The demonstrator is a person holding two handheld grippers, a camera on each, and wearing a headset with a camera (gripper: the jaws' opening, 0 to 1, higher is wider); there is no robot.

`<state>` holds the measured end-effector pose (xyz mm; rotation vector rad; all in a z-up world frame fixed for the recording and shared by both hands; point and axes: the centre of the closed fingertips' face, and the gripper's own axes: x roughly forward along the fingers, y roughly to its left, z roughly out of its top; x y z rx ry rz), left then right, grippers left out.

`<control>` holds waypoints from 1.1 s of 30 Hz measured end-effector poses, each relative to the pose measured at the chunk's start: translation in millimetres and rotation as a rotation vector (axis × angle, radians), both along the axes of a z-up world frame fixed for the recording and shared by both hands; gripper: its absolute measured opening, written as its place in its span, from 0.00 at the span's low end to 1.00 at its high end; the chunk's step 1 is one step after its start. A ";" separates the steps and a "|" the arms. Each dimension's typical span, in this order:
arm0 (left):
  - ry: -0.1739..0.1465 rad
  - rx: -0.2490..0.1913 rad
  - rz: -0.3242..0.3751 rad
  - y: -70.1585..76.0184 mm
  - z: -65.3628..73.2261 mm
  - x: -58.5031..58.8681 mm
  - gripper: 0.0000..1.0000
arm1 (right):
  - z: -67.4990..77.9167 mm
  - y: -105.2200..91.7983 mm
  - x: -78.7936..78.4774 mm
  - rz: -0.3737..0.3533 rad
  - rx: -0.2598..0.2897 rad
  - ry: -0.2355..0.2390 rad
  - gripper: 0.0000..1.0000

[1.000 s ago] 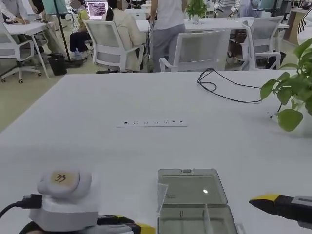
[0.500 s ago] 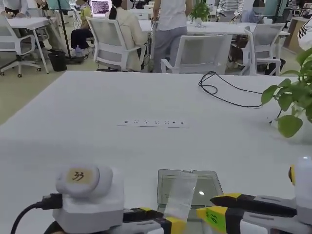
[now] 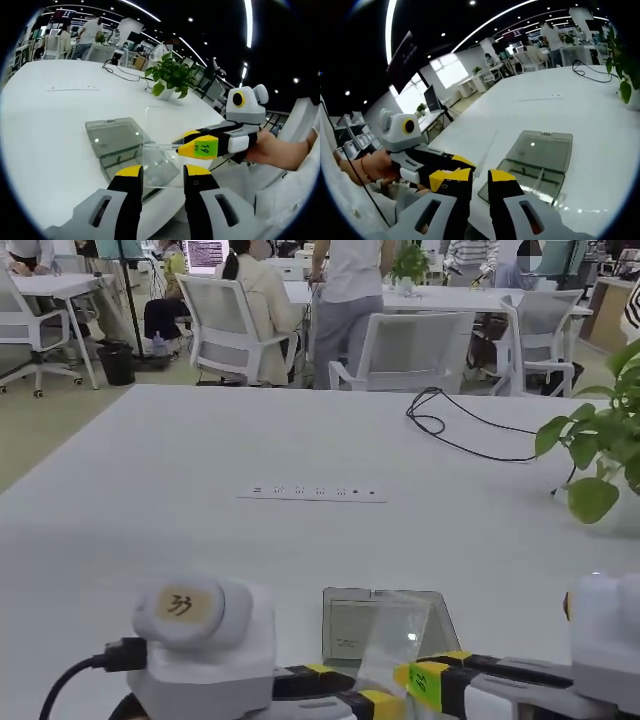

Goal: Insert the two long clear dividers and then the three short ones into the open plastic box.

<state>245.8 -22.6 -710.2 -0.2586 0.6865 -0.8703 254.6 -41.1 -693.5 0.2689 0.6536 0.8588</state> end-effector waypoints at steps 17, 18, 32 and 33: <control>-0.027 0.025 -0.047 -4.5 -4.7 -3.3 0.35 | -1.5 0.4 7.6 -0.070 -0.002 0.066 0.07; -0.038 0.027 -0.053 -2.8 -5.0 -3.2 0.36 | 0.2 -0.5 9.6 -0.074 0.000 0.071 0.07; -0.169 0.125 -0.167 32.4 -17.6 -4.9 0.62 | -0.4 -9.0 37.3 -0.136 -0.054 0.169 0.07; -0.186 0.133 -0.184 34.7 -19.7 -5.6 0.64 | -1.3 -9.4 38.6 -0.145 -0.058 0.179 0.07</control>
